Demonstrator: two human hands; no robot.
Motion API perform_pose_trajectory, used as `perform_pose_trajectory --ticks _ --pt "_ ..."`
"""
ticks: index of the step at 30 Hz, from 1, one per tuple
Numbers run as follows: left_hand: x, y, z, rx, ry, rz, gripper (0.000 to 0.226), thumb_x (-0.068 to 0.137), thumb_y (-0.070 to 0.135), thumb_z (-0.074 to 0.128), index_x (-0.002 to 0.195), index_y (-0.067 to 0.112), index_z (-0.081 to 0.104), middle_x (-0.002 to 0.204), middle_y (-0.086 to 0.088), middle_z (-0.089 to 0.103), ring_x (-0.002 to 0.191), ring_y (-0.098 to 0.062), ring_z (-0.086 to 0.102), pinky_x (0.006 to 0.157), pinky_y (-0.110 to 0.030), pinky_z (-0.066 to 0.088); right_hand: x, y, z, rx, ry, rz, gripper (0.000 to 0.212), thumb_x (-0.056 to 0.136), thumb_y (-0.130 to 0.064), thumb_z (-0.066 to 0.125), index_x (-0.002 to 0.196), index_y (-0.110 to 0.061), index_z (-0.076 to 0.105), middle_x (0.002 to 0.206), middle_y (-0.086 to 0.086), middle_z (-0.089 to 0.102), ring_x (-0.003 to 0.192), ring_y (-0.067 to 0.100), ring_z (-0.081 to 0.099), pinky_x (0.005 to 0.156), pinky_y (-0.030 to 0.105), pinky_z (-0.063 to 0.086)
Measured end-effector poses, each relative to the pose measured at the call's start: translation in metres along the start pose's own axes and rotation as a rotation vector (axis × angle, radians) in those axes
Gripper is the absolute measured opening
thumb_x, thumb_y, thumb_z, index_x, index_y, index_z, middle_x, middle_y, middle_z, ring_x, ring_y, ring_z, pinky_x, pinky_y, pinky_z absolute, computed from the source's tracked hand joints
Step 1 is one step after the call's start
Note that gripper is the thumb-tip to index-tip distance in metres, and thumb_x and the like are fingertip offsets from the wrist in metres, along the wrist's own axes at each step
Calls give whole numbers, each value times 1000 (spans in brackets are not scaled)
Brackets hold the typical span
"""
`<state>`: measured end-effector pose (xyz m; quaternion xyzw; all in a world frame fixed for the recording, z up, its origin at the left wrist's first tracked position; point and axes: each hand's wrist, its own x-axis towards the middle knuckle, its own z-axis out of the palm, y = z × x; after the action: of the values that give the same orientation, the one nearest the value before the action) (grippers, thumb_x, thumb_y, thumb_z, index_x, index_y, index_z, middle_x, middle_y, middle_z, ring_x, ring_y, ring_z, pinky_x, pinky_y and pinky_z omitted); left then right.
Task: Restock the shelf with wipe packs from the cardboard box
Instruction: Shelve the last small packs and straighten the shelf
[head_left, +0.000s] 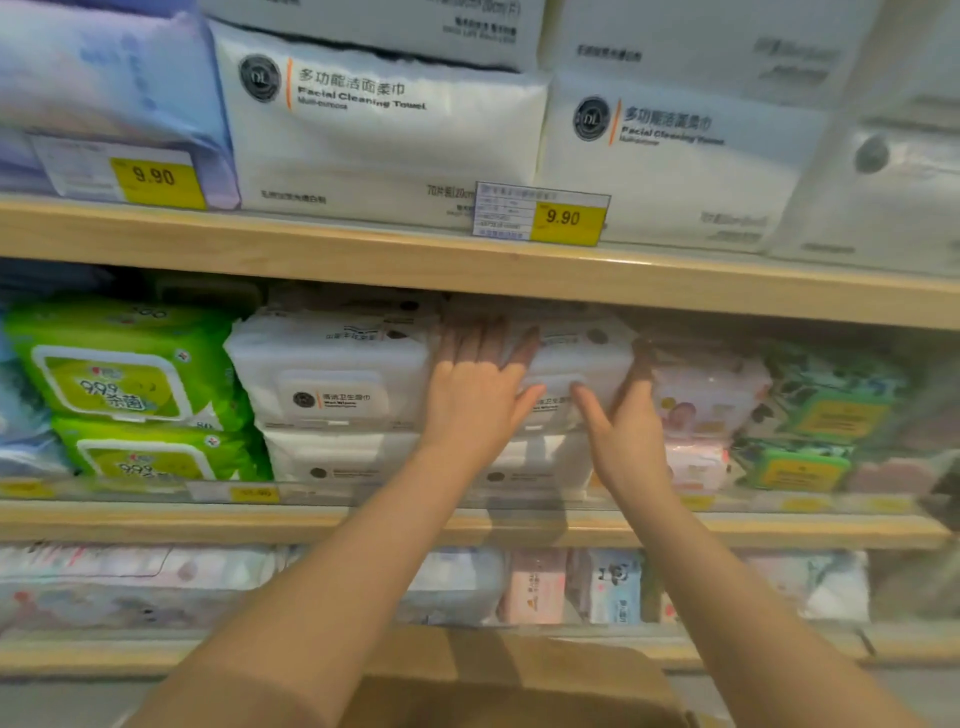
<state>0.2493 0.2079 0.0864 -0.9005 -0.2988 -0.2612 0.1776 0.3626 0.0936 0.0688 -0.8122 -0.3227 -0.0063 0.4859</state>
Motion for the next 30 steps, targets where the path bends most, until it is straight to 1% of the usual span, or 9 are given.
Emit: perform_pose_trajectory --ticks 3,8,12,17,21,23,25,28,30 --pt "6 -1 12 6 84 10 56 84 55 32 124 27 58 107 -12 64 92 -32 60 88 -38 41 4 4 3 9 17 -7 69 86 -53 57 128 -2 38 107 13 57 99 30 55 70 29 35" --pt "14 -3 17 -6 144 59 53 84 54 34 124 30 59 95 -15 63 82 -33 58 80 -42 31 -4 8 5 -33 74 -118 67 86 -56 52 127 -5 39 87 -1 46 82 20 48 60 26 31" --pt "18 1 21 -29 133 20 51 84 54 33 121 31 60 90 -15 62 76 -32 58 74 -39 44 7 7 8 -78 48 -107 70 91 -49 51 143 -9 28 77 -4 41 74 18 43 59 30 31" --pt "24 5 27 -14 131 -20 51 83 54 33 118 32 61 86 -14 61 75 -32 57 75 -39 39 18 10 5 -70 -21 -63 65 90 -50 52 127 3 46 67 -2 43 70 23 47 53 32 28" --pt "22 11 21 -57 115 -70 50 83 54 32 113 30 64 94 -17 61 84 -35 57 82 -49 42 13 4 -12 -100 -87 -78 60 90 -48 53 124 0 48 80 -1 44 79 22 48 57 29 31" --pt "21 24 14 -67 125 -111 49 83 53 33 117 32 61 110 -19 58 101 -39 53 93 -60 33 10 10 -30 -239 27 -185 48 90 -44 55 112 -1 52 91 5 42 92 28 46 69 30 30" --pt "22 41 6 -101 72 -87 49 87 54 35 131 37 49 130 -16 49 121 -38 41 104 -63 18 14 15 -50 -450 139 -285 44 89 -41 58 111 -3 55 101 13 47 103 32 44 82 36 30" --pt "23 65 7 -130 22 -29 53 91 53 40 141 37 35 143 -10 41 133 -31 31 108 -61 14 45 16 -73 -757 -98 -220 59 84 -52 59 125 -10 52 124 16 53 118 34 44 102 45 29" --pt "21 75 12 -99 116 -16 58 87 51 46 140 26 41 135 -10 48 125 -28 38 105 -59 23 68 19 -77 -828 -286 -230 83 75 -61 63 143 -25 32 145 9 37 133 31 33 111 47 24"
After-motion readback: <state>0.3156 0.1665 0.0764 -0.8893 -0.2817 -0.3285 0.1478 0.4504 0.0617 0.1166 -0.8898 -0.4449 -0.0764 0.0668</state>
